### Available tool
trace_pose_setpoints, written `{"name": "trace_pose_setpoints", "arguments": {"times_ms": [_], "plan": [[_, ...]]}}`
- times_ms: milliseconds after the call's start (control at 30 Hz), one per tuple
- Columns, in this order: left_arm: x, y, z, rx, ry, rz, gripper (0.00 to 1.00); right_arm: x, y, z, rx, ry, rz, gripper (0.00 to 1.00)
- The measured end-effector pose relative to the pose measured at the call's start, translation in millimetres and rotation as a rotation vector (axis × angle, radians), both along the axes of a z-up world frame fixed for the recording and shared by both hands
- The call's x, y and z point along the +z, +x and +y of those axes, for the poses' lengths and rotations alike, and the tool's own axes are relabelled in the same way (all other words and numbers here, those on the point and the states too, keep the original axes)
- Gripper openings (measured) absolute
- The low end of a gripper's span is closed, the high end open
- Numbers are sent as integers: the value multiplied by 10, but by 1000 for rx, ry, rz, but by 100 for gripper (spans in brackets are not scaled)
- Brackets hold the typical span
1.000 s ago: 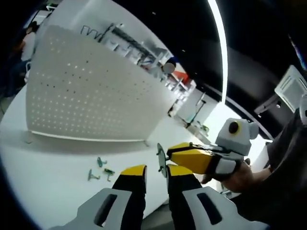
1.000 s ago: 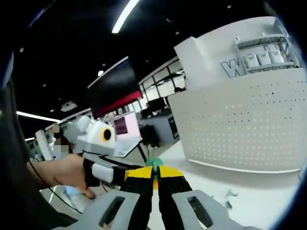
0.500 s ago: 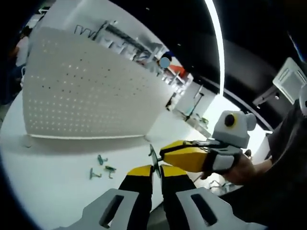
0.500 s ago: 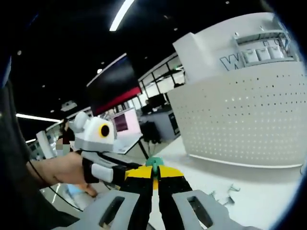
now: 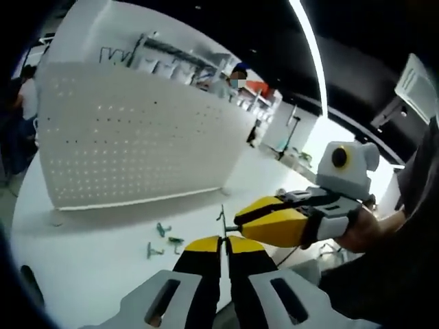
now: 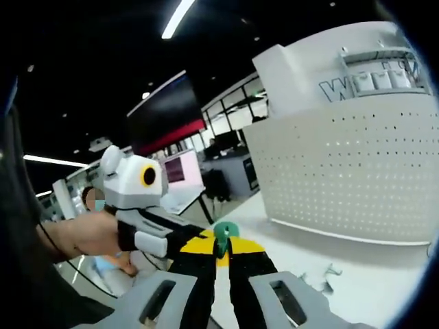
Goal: Insert the hook assembly into the mounting plate slot until the hook locks in place.
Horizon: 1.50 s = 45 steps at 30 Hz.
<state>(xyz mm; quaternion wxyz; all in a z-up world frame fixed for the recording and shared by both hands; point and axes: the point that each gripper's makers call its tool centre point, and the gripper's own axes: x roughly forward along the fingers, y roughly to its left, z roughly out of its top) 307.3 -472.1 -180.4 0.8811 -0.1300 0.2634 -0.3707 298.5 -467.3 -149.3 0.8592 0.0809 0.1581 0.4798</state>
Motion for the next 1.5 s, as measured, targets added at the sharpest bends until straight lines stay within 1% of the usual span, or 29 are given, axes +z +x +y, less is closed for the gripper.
{"name": "trace_pose_setpoints", "arguments": {"times_ms": [67, 133, 333, 400, 533, 633, 767, 900, 967, 1033, 1100, 1200, 1400, 1500], "plan": [[-5, 1, -1, 7, -12, 11, 2, 4, -1, 11, 3, -15, -16, 4], [-10, 4, 3, 14, -10, 11, 2, 0, 7, 12, 0, -22, -20, 5], [19, 43, 40, 39, -7, -6, 2, 49, 10, 2, -17, 2, -14, 10], [21, 68, 70, 49, 8, -17, 2, 60, 1, -6, -17, 3, -15, 10], [35, 93, 110, 57, 66, -54, 2, 92, 16, -54, -39, 19, -16, 9], [57, 108, 121, 63, 81, -75, 2, 79, 40, -78, -53, 36, 9, 9], [81, 121, 104, 55, 125, -113, 2, 90, 47, -74, -63, 57, 28, 9], [168, 128, 68, 56, 119, -143, 2, 79, 59, -65, -68, 74, 45, 9], [176, 132, 63, 49, 144, -157, 2, 93, 60, -62, -70, 90, 53, 8], [178, 131, 63, 46, 153, -163, 2, 108, 70, -66, -76, 95, 47, 8], [188, 134, 64, 50, 143, -164, 2, 116, 82, -70, -81, 96, 43, 8], [207, 129, 55, 51, 136, -168, 2, 118, 89, -69, -83, 104, 52, 7], [223, 139, 62, 55, 149, -182, 2, 132, 105, -56, -90, 125, 65, 7], [233, 144, 76, 59, 161, -194, 2, 139, 107, -42, -91, 147, 84, 6]]}}
